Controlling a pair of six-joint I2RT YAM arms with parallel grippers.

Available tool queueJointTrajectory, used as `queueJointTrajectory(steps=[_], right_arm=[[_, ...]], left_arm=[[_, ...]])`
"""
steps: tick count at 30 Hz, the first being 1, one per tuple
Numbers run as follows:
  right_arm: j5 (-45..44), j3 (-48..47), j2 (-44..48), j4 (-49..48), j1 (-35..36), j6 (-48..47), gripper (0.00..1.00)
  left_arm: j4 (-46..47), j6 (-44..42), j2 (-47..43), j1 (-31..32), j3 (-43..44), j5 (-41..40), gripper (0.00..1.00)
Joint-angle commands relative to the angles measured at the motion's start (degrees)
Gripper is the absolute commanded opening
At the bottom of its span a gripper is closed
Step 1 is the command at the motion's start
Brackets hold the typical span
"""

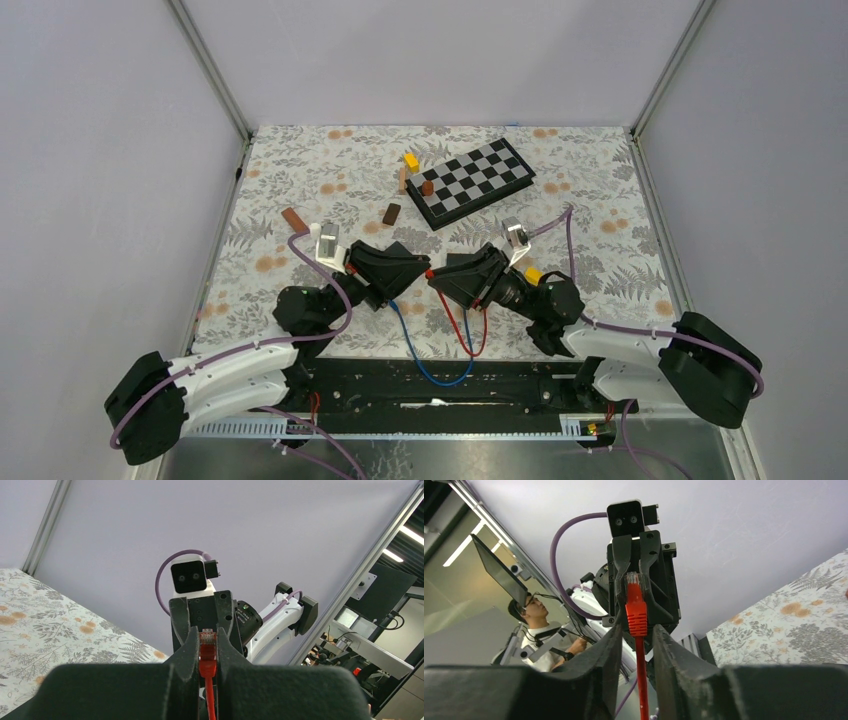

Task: Insert the plug into the switch port
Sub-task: Insert the connector into the switch port.

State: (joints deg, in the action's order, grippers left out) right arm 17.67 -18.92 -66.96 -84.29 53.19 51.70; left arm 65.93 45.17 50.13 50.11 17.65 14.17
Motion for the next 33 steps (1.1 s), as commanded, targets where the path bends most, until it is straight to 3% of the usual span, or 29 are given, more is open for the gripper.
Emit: queueJointTrajectory(steps=[1,9,10,11,13,15,16,20,23,27,30,33], right_arm=[[0.75,-2.06,-0.59,-5.67,-0.15,0.79,0.29],[-2.01,-0.27,0.82,-5.75,-0.11,-0.85,0.00],[-2.62,0.16,1.22,-5.60,-0.15,-1.31,0.00],[-3.10,0.48,1.60,-5.20,-0.15,-1.79,0.00],[-4.24,1.04,2.95,-1.75,-0.17,-4.33,0.00],[-5.92,1.12,5.43,5.80,-0.13,-8.16,0.00],[-7.15,0.86,7.21,10.93,-0.15,-10.50,0.00],[-14.43,-2.48,13.42,36.30,-0.09,-20.17,0.00],[-21.10,-2.61,15.34,44.17,0.07,-24.33,0.00],[-31.27,-4.30,11.95,49.67,5.60,-31.29,0.00],[-38.62,-6.35,4.74,48.93,11.59,-36.64,0.00],[-39.75,-6.84,-1.78,45.16,12.98,-37.51,0.00]], left_arm=[[3.68,0.45,-0.05,-0.28,1.12,-0.46,0.00],[2.81,0.80,-0.99,-0.27,0.08,-2.49,0.03],[1.64,1.11,-1.57,-0.33,0.02,-3.72,0.11],[0.05,1.33,-2.20,-0.27,-0.02,-4.96,0.25],[-6.73,1.50,-4.19,-0.31,0.62,-8.33,0.68],[-19.22,1.18,-7.09,-0.31,3.30,-13.27,0.94],[-28.02,0.67,-8.79,-0.29,5.77,-17.11,0.98],[-56.97,-3.68,-8.93,-0.95,16.27,-28.51,0.99],[-68.14,-4.63,-6.07,-4.28,19.30,-31.89,0.98],[-69.86,-5.36,-1.61,-13.73,16.83,-26.61,0.99],[-67.34,-7.59,0.85,-16.94,14.56,-26.27,0.98],[-63.83,-9.45,3.12,-18.84,12.79,-25.76,0.98]])
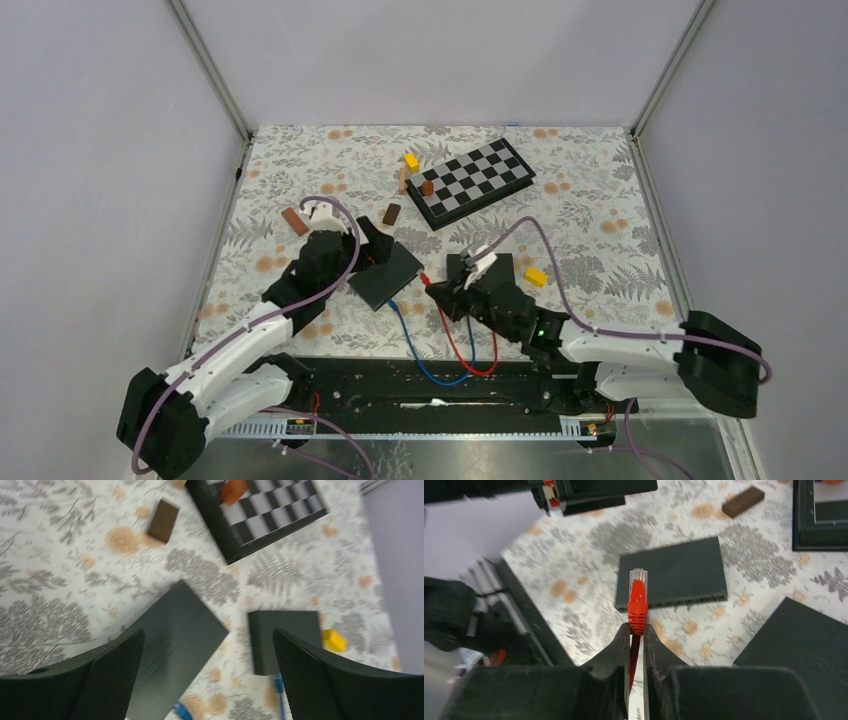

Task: Insert the plug into the switch port
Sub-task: Insert the connector into the switch port.

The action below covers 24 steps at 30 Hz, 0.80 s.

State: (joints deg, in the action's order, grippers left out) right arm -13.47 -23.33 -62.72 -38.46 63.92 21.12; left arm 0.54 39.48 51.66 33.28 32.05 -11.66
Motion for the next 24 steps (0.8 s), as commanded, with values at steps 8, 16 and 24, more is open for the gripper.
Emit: queueJointTrajectory(steps=[8,16,24], right_arm=[[-8.77,-4.29,-18.25,-4.02,2.41,-12.11,0.00],[-6.27,-7.03,-28.51,-8.67,2.36,-15.05,0.00],[-5.32,-9.87,-36.06,-12.38,2.22,-21.79,0.00]], left_arm=[[7.72,-1.93,18.77,-6.99,-1.41,9.51,0.99],[15.79,-10.31,24.59,-7.70,-0.56,7.92,0.99],[16.73,-12.21,30.17,-9.13,1.10,11.38,0.98]])
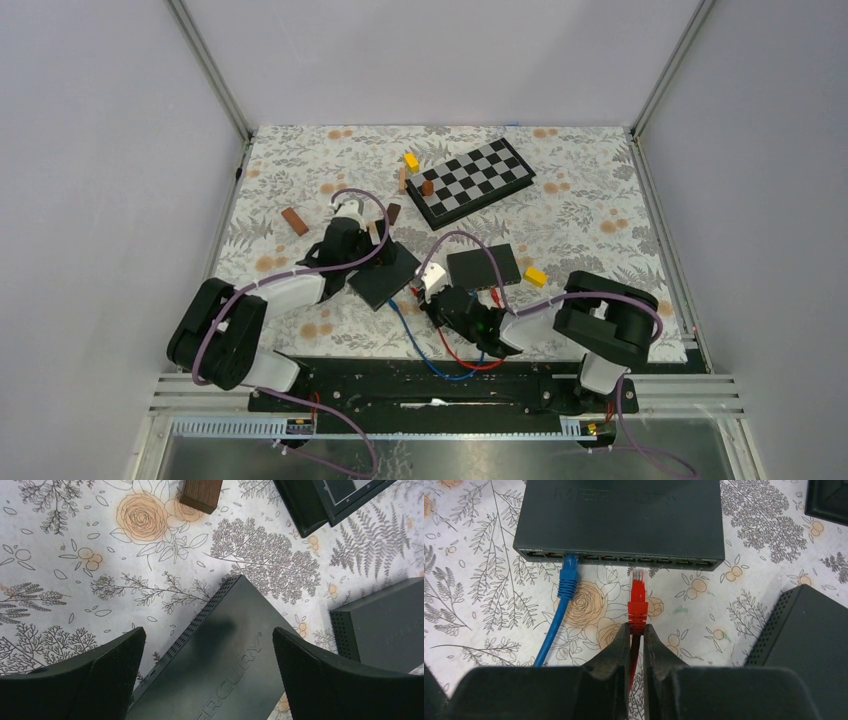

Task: Insert the plug into the switch port
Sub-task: Insert the connector into the switch port.

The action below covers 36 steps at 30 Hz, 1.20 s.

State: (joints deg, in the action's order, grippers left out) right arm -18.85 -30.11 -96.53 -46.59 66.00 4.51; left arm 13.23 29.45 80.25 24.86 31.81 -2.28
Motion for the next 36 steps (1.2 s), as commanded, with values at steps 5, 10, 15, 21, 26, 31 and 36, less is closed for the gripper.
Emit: queueJointTrajectory(steps=[5,10,15,21,26,31,36], right_arm=[[-1.21,-4.30,-4.38,-4.27,0.11,-8.16,0.00],[-1.49,-5.05,-5.61,-2.98,-0.12,-8.99,0.00],[1.02,-6.89,-4.93,2.20,-1.04,-6.58,0.00],[2.64,-8.89,-3.73,8.31,-2.17,-2.79,0.00],[3.45,-11.27,-2.93,14.78,-2.28,-0.49,0.00],[3.45,-11.65,-2.41,16.63,-2.35,1.66,0.00],[3.75,-12.71,-3.23,16.98,-2.57,2.44,0.00]], left_arm=[[4.66,0.00,3.48,-2.75,0.55,5.50,0.95],[6.58,3.01,6.26,-6.16,-0.38,12.35,0.88],[7.87,1.75,7.78,-6.93,-0.63,16.64,0.83],[7.72,0.86,9.15,-7.09,0.16,17.73,0.79],[5.46,-0.61,11.07,-7.17,1.99,18.70,0.71],[4.27,-1.24,10.82,-7.11,1.52,18.04,0.71],[4.40,-0.61,10.23,-7.11,0.39,18.28,0.71]])
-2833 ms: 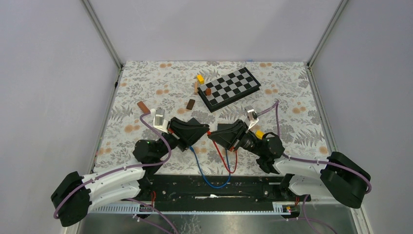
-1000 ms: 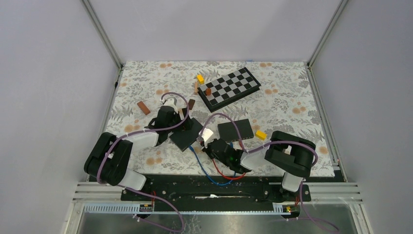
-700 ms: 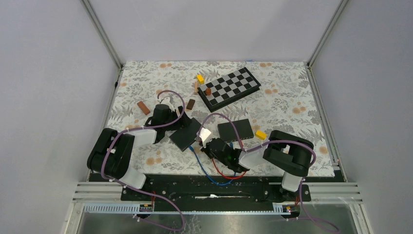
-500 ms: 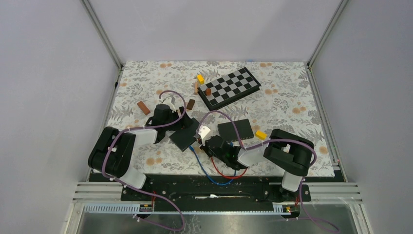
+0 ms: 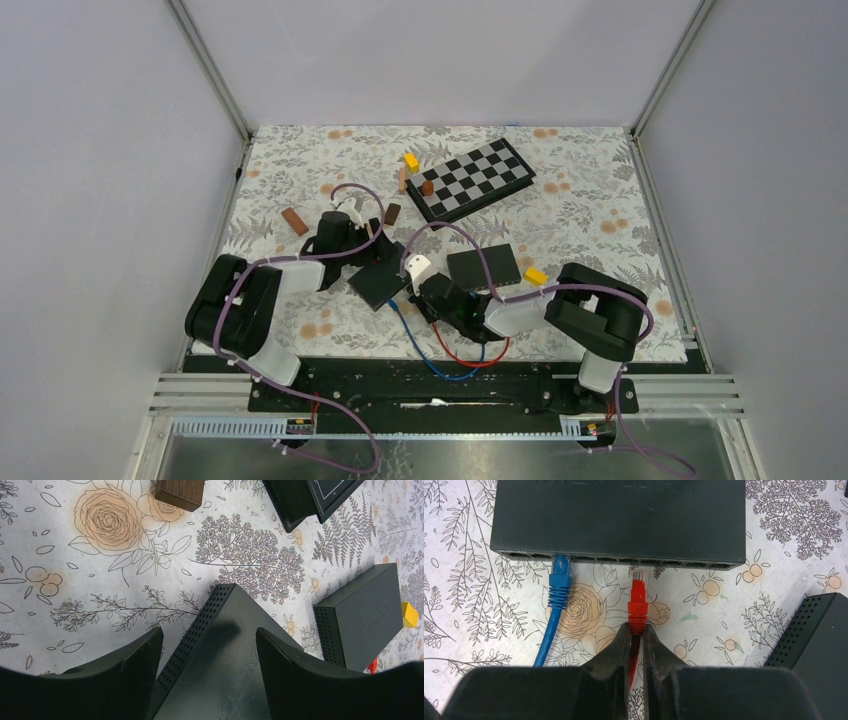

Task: Insert the plug into the switch port
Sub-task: Insert the connector into the switch port.

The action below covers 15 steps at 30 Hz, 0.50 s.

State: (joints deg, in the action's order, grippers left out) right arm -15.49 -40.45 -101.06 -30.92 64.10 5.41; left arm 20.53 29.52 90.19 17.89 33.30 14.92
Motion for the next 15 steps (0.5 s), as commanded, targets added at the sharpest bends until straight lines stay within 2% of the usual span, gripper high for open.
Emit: queueJointTrajectory(steps=[1,7,12,15], right_arm=[[0.78,-2.67,1.20,1.45,-0.79,1.97,0.00],[1.03,-3.94,0.34,1.63,-0.91,2.59,0.00],[1.08,-4.61,0.38,1.67,-0.92,2.68,0.00],[1.43,-4.90,0.22,1.82,-0.90,2.62,0.00]], left_arm=[[-2.87,-0.35,0.20,-0.14,-1.40,1.08,0.73],[-3.21,0.72,-0.31,-0.14,-2.24,0.39,0.75],[-2.05,1.66,-0.74,-0.14,-3.88,1.47,0.70],[-1.51,1.62,-0.34,-0.14,-3.82,2.93,0.65]])
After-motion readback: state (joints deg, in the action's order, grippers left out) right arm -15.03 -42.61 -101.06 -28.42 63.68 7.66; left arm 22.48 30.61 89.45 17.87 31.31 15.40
